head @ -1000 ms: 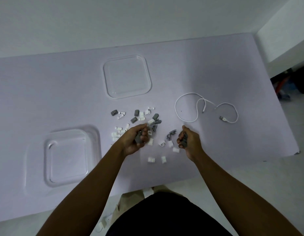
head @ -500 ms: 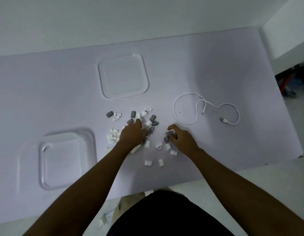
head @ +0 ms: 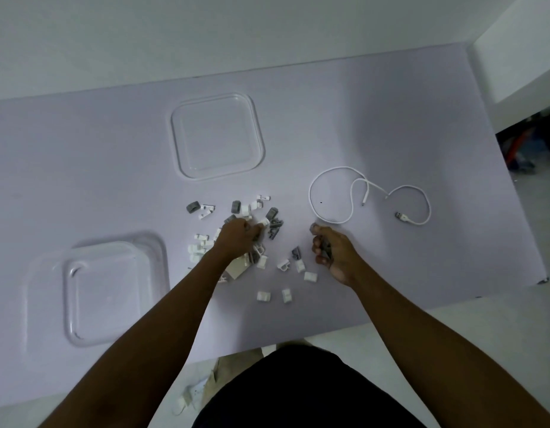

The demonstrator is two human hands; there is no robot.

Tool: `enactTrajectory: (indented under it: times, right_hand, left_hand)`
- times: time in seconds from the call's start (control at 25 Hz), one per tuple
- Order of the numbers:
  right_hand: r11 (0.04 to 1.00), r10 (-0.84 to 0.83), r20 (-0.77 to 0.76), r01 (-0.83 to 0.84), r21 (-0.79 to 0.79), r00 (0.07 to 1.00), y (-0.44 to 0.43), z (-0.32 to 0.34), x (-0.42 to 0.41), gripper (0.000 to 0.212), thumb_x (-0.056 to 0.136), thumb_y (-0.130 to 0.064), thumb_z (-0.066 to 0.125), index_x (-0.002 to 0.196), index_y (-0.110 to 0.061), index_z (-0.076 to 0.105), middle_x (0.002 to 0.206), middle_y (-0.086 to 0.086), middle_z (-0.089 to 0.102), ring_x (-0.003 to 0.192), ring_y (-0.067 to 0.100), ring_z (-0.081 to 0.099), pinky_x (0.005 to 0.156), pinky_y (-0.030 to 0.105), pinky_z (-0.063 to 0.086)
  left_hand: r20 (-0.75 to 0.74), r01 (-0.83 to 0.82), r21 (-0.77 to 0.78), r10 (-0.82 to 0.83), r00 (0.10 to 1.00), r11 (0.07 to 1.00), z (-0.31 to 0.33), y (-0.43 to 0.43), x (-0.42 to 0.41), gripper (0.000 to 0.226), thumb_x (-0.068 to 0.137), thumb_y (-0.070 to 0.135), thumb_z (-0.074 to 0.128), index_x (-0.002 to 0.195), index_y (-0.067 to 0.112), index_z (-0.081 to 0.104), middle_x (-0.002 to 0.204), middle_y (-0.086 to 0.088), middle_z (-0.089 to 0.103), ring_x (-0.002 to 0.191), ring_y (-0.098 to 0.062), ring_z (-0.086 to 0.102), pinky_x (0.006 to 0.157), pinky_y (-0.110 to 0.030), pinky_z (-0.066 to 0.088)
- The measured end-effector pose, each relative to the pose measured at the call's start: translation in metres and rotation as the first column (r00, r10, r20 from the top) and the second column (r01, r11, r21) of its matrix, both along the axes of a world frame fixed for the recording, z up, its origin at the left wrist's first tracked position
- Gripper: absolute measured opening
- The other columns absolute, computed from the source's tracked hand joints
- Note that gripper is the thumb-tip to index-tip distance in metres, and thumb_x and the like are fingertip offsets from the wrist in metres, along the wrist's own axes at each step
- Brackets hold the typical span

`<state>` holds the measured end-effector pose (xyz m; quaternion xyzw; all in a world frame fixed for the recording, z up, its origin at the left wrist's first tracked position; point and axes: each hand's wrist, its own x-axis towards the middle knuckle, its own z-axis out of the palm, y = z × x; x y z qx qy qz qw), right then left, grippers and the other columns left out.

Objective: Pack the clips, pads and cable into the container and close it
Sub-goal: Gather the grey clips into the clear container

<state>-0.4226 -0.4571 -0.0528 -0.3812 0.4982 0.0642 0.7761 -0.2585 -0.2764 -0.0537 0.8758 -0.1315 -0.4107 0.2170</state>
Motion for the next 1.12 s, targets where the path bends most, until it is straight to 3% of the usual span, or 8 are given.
enactTrajectory:
  times: [0.12,0.28,0.4,0.52,0.64,0.76,0.84,1.12]
  right_hand:
    - [0.975,-0.099,0.120,0.073,0.208,0.988,0.001,0.002,-0.005,0.012,0.093,-0.023,0.050,0.084,-0.017,0.054,0.076,0.007,0.062,0.055,0.016,0.046,0.046,0.025,0.024]
    - [0.969,-0.153,0.181,0.111,0.221,0.972,0.001,0.003,-0.006,0.008,0.084,-0.011,0.048,0.084,-0.016,0.055,0.088,0.012,0.070,0.051,0.018,0.045,0.048,0.026,0.021]
    - [0.986,-0.118,0.186,0.093,0.139,0.975,-0.001,0.003,-0.008,0.028,0.083,0.003,0.041,0.087,-0.016,0.061,0.081,0.009,0.065,0.048,0.016,0.040,0.047,0.025,0.019]
    - [0.991,-0.095,0.178,0.077,0.108,0.979,-0.004,0.003,-0.010,0.028,0.082,0.003,0.038,0.079,-0.012,0.061,0.079,0.010,0.057,0.047,0.015,0.038,0.049,0.026,0.016]
    - [0.996,0.051,0.025,-0.049,-0.080,0.998,-0.002,0.001,-0.010,0.019,0.091,-0.016,0.057,0.072,-0.012,0.054,0.073,0.010,0.054,0.047,0.016,0.039,0.045,0.024,0.019]
    - [0.688,0.294,-0.242,-0.381,-0.618,0.925,0.011,-0.014,-0.011,0.039,0.079,-0.028,0.081,0.059,-0.016,0.049,0.057,0.001,0.051,0.047,0.011,0.042,0.045,0.024,0.035]
    - [0.482,0.365,-0.325,-0.476,-0.736,0.872,0.023,-0.023,-0.010,0.034,0.072,-0.036,0.086,0.061,-0.020,0.058,0.059,-0.006,0.060,0.052,0.007,0.052,0.052,0.023,0.044]
    - [0.362,0.433,-0.377,-0.541,-0.759,0.819,0.042,-0.032,-0.011,0.027,0.078,-0.034,0.083,0.081,-0.011,0.068,0.075,0.004,0.071,0.067,0.017,0.066,0.063,0.028,0.054]
  left_hand:
    - [-0.238,-0.196,-0.132,0.161,0.958,0.972,0.010,0.005,0.000,0.035,0.100,0.032,0.051,0.073,0.012,0.061,0.066,-0.003,0.064,0.045,-0.012,0.050,0.044,-0.022,0.034]
    - [-0.474,-0.394,-0.174,0.274,0.837,0.903,0.015,0.010,-0.001,0.027,0.098,0.022,0.055,0.077,0.006,0.061,0.045,0.006,0.055,0.033,-0.006,0.033,0.038,-0.017,0.020]
    - [-0.339,-0.294,-0.174,0.223,0.914,0.940,0.009,0.007,-0.001,0.017,0.094,0.018,0.053,0.082,0.009,0.062,0.058,-0.001,0.061,0.042,-0.012,0.044,0.040,-0.020,0.028]
    - [-0.018,0.042,-0.103,-0.045,0.999,0.994,0.002,-0.003,-0.008,0.023,0.093,0.025,0.053,0.090,0.009,0.070,0.085,-0.007,0.070,0.073,-0.023,0.063,0.061,-0.028,0.045]
    - [0.284,0.272,0.061,-0.278,0.917,0.960,0.001,-0.015,-0.019,0.038,0.097,0.044,0.046,0.091,0.013,0.066,0.089,-0.008,0.070,0.082,-0.027,0.066,0.066,-0.031,0.046]
    - [0.415,0.339,0.211,-0.398,0.818,0.917,-0.005,-0.024,-0.029,0.048,0.099,0.050,0.041,0.095,0.011,0.068,0.092,-0.011,0.071,0.086,-0.030,0.069,0.065,-0.032,0.046]
    - [0.412,0.326,0.257,-0.408,0.815,0.910,-0.007,-0.028,-0.034,0.050,0.099,0.051,0.040,0.097,0.010,0.068,0.094,-0.012,0.071,0.088,-0.031,0.069,0.064,-0.032,0.044]
    - [0.393,0.317,0.250,-0.395,0.830,0.915,-0.009,-0.040,-0.039,0.034,0.098,0.027,0.044,0.091,0.005,0.068,0.092,-0.013,0.071,0.086,-0.031,0.069,0.063,-0.031,0.043]
